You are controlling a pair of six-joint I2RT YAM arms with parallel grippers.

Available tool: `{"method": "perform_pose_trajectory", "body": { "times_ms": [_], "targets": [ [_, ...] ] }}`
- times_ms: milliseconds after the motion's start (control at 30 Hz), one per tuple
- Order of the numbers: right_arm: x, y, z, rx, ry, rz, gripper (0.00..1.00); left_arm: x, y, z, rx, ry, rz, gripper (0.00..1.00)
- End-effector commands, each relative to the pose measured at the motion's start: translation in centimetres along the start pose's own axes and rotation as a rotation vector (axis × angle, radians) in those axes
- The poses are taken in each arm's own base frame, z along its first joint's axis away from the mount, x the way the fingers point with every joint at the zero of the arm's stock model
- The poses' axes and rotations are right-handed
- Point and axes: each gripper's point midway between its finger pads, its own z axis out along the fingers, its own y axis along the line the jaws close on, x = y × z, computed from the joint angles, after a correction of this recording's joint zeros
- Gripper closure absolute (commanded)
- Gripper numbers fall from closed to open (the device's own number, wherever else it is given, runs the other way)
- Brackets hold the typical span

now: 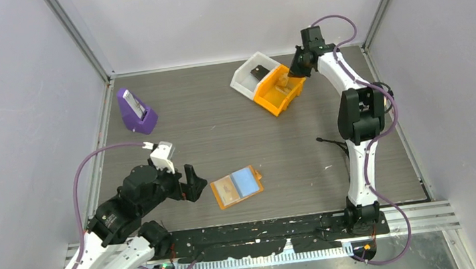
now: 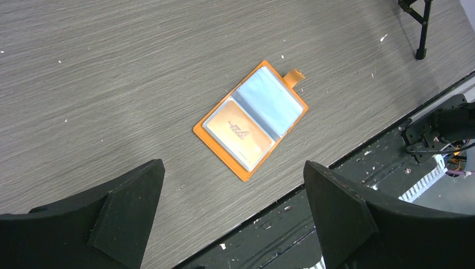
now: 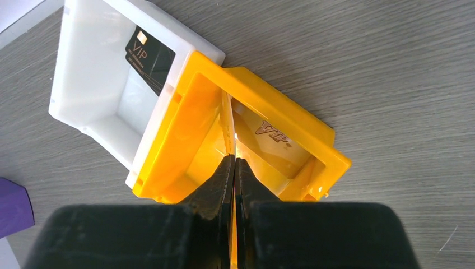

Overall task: Take the credit cards out of the card holder
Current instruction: Place the credit card in the storage box.

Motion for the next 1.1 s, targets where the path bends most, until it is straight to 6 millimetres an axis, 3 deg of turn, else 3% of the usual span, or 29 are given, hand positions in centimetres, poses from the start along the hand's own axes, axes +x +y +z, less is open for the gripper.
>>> {"method": "perform_pose_trajectory", "body": {
  "times_ms": [0, 300, 533, 767, 1067],
  "targets": [
    [-1.3, 0.1, 0.1, -0.008, -0.025, 0.04, 0.94, -2.0, -0.4, -0.9, 0.002, -0.061, -0.013, 0.0],
    [-1.6, -0.7, 0.3, 0.023, -0.039, 0.05, 0.92, -2.5, -0.8, -0.8, 0.008, -0.061, -0.023, 0.0],
    [-2.3, -1.3, -0.2, 0.052, -0.064, 0.058, 0.82, -2.8, -1.2, -0.6, 0.019, -0.058, -0.032, 0.0],
    [-4.0, -0.3, -3.0, 0.042, -0.109, 0.041, 0.71, -2.6, -0.9, -0.1, 0.003, -0.052, -0.032, 0.0],
    [-4.8, 2.4, -7.6, -0.035, -0.145, -0.018, 0.69, -1.9, 1.7, 0.5, -0.169, 0.003, -0.088, 0.0]
  ]
}}
